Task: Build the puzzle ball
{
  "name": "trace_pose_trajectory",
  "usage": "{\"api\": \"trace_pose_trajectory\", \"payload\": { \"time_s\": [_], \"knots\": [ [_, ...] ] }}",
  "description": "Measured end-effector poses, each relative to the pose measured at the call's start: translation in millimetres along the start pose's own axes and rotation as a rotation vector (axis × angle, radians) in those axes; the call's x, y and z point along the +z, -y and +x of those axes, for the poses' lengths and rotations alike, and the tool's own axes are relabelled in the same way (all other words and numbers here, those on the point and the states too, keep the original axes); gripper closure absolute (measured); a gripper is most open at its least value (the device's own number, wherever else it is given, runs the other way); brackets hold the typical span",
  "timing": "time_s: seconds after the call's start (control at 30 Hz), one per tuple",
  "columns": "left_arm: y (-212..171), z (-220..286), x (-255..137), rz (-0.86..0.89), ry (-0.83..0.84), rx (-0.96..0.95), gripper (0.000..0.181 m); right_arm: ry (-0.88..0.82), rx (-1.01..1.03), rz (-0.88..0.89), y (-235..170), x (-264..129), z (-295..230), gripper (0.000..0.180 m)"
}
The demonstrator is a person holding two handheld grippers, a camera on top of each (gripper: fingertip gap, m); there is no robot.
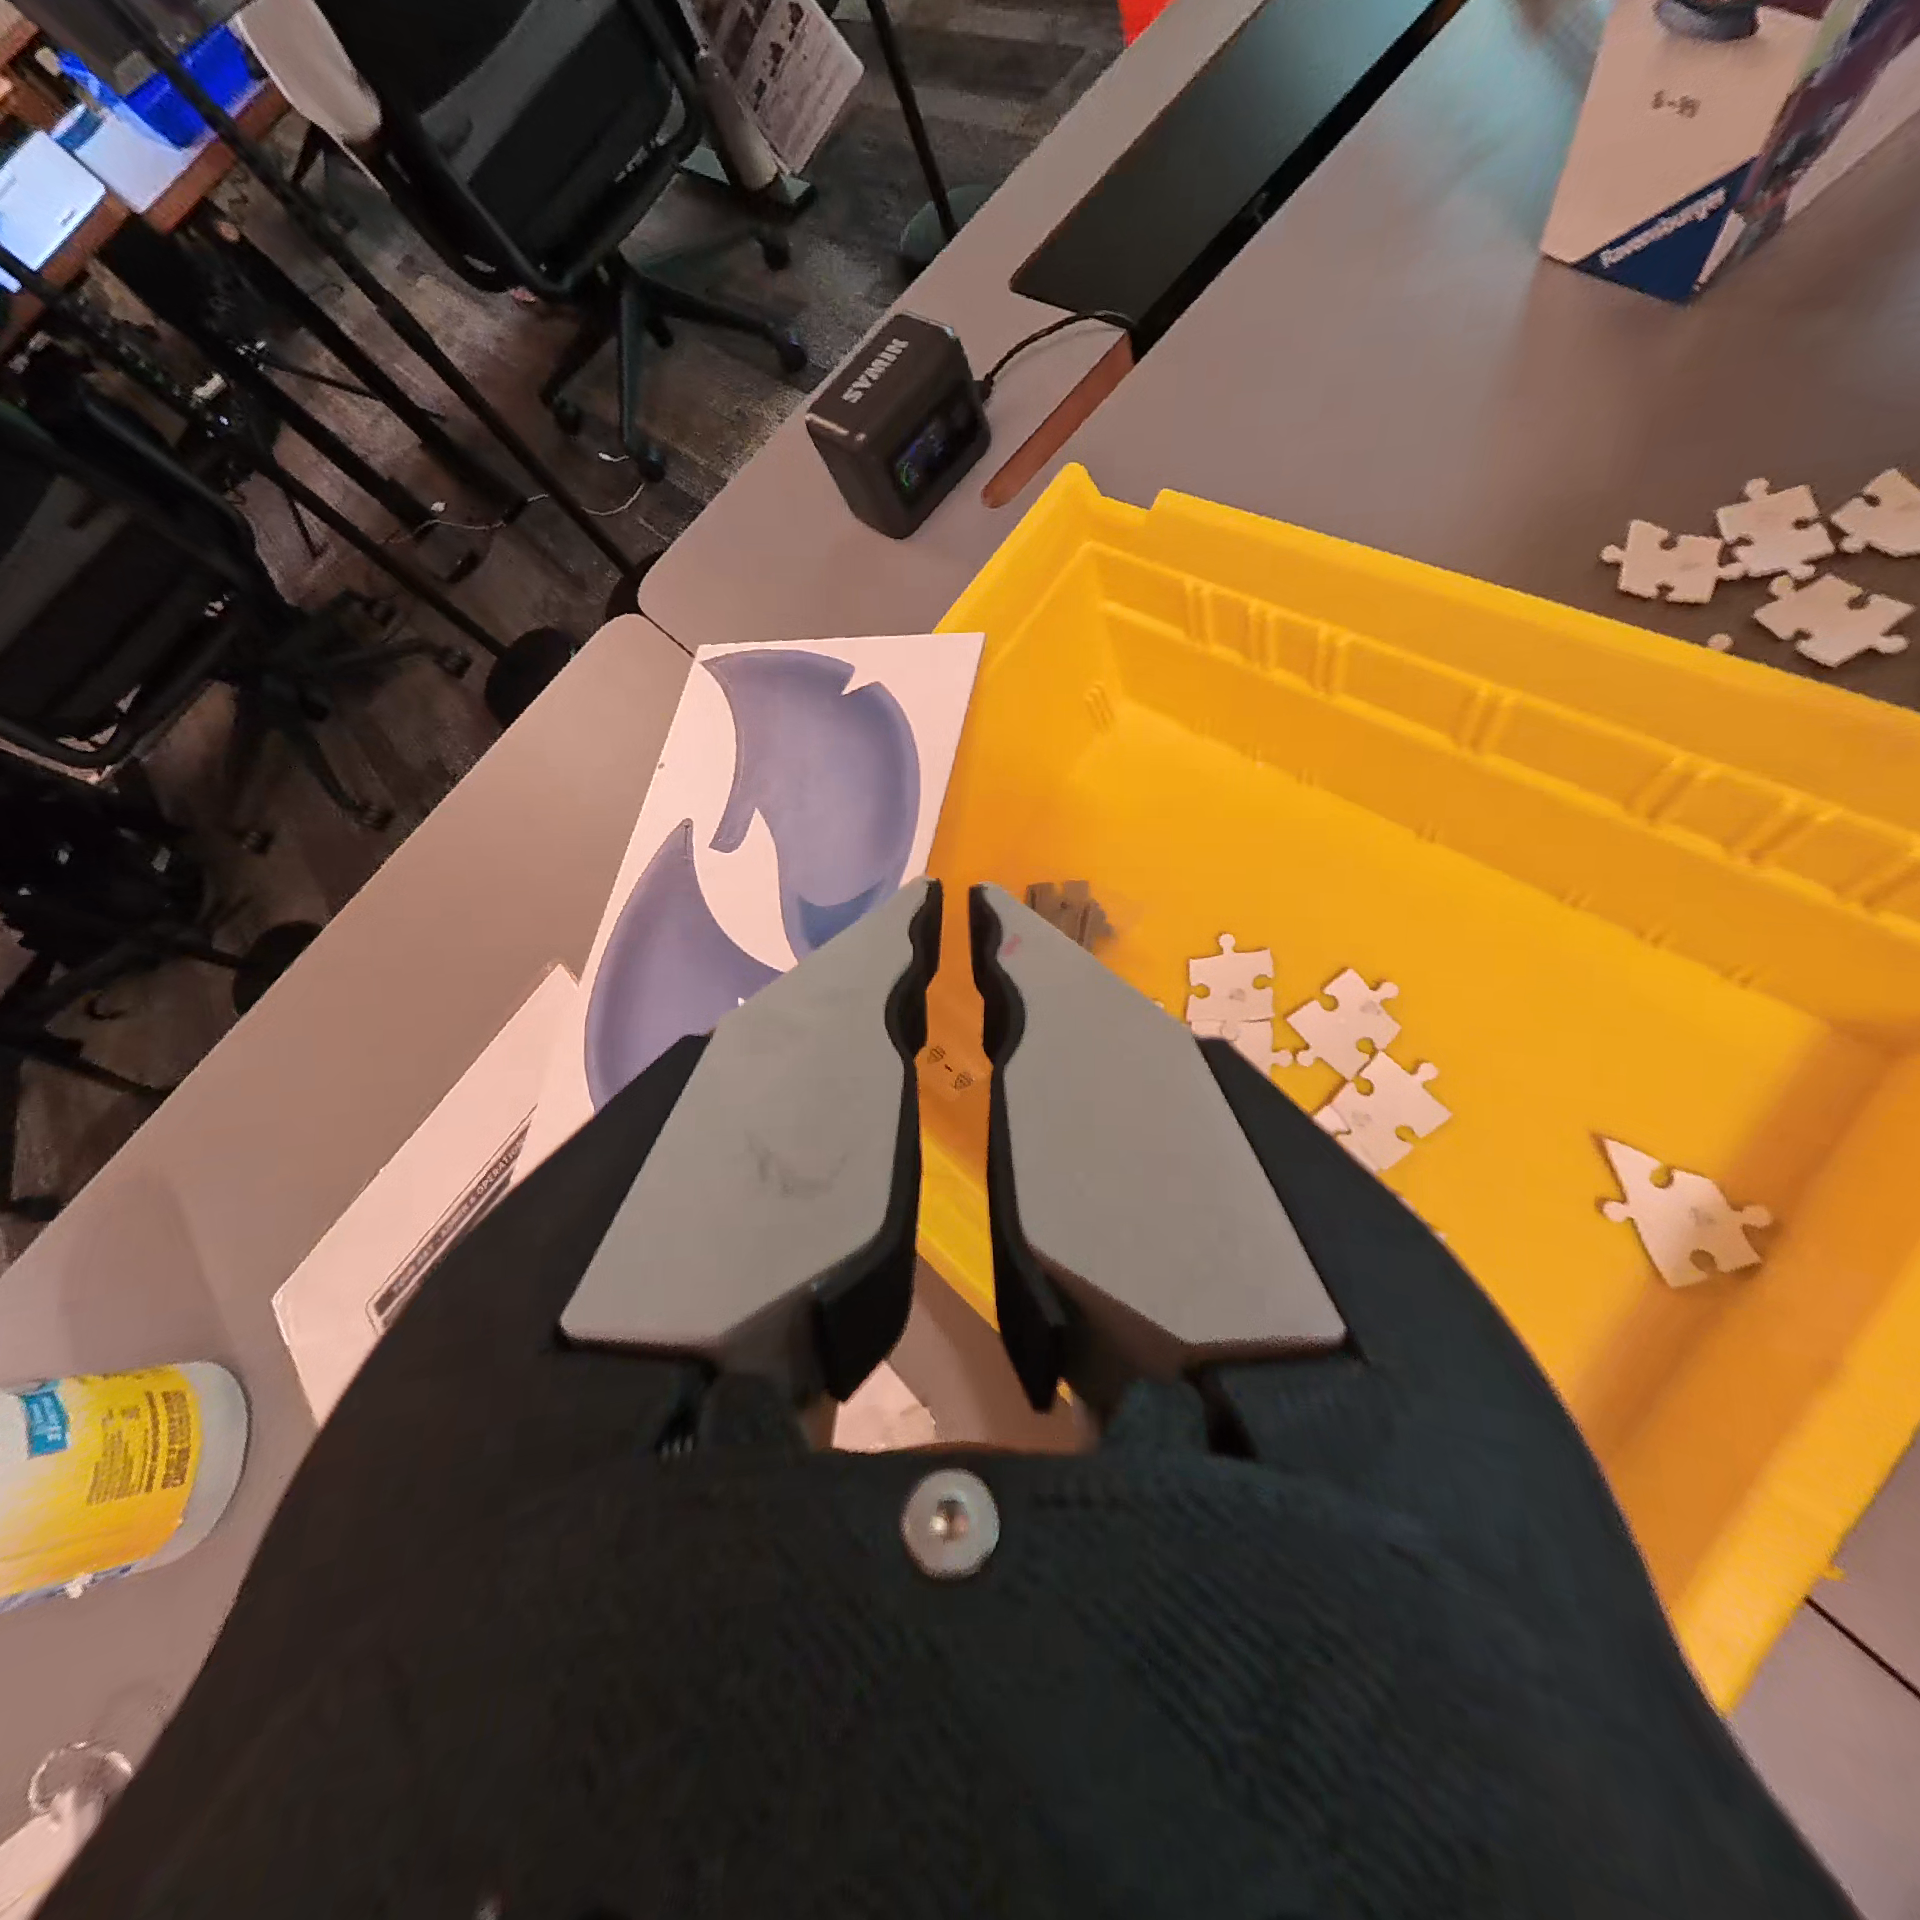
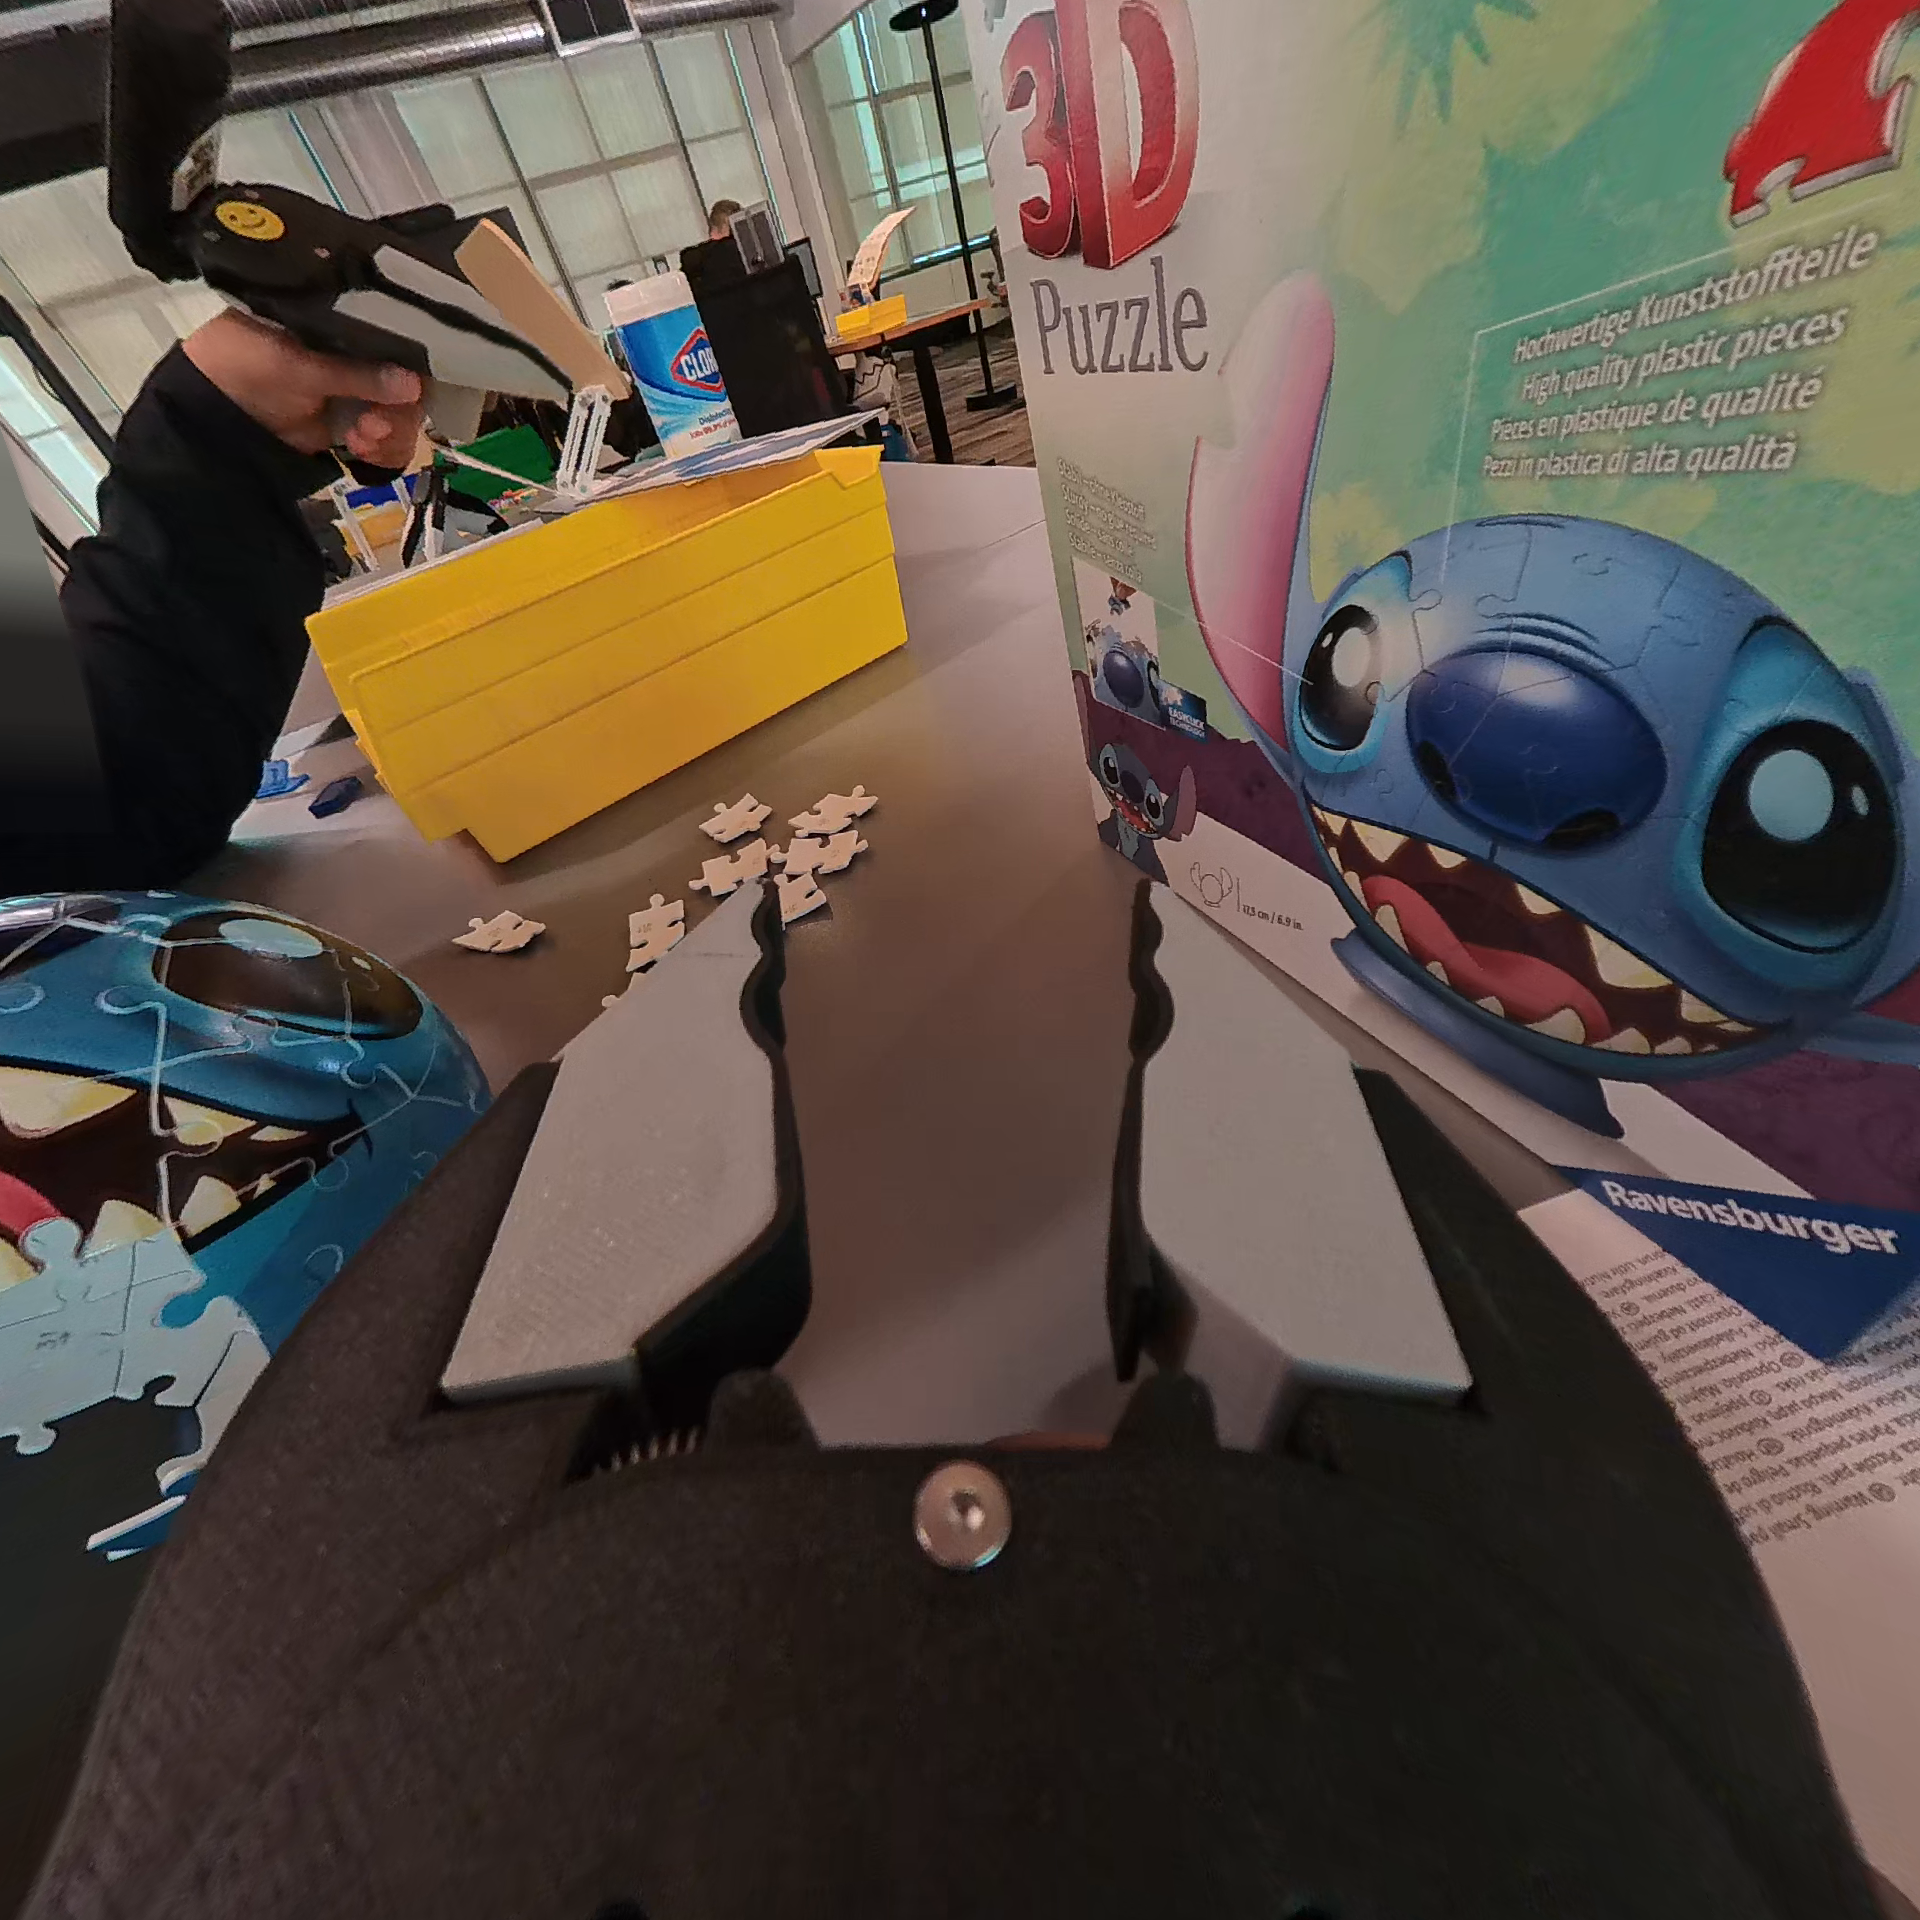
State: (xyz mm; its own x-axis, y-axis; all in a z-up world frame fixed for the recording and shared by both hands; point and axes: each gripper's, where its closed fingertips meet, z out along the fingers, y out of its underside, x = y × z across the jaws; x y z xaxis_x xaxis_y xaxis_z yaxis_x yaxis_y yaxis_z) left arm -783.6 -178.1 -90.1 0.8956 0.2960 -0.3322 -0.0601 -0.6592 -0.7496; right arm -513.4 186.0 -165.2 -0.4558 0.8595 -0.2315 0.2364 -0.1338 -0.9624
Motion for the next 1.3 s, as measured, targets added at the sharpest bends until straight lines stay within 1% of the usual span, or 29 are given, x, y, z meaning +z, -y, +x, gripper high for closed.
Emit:
{"api": "trace_pose_trajectory", "payload": {
  "time_s": [0.17,0.37,1.0,1.3],
  "knots": [
    [5,-8,-2,0.036,0.02,-0.065,0.181,0.0,0.0,0.001,0,0,0,0.116],
    [14,-14,-3,0.087,0.046,-0.091,0.181,0.002,-0.001,0.0,0,0,0,0.116],
    [7,-11,2,0.043,0.038,-0.082,0.181,0.002,-0.001,0.0,0,0,0,0.116],
    [5,-2,6,0.026,-0.007,-0.076,0.181,0.004,-0.003,0.0,0,0,-1,0.116]
  ]
}}
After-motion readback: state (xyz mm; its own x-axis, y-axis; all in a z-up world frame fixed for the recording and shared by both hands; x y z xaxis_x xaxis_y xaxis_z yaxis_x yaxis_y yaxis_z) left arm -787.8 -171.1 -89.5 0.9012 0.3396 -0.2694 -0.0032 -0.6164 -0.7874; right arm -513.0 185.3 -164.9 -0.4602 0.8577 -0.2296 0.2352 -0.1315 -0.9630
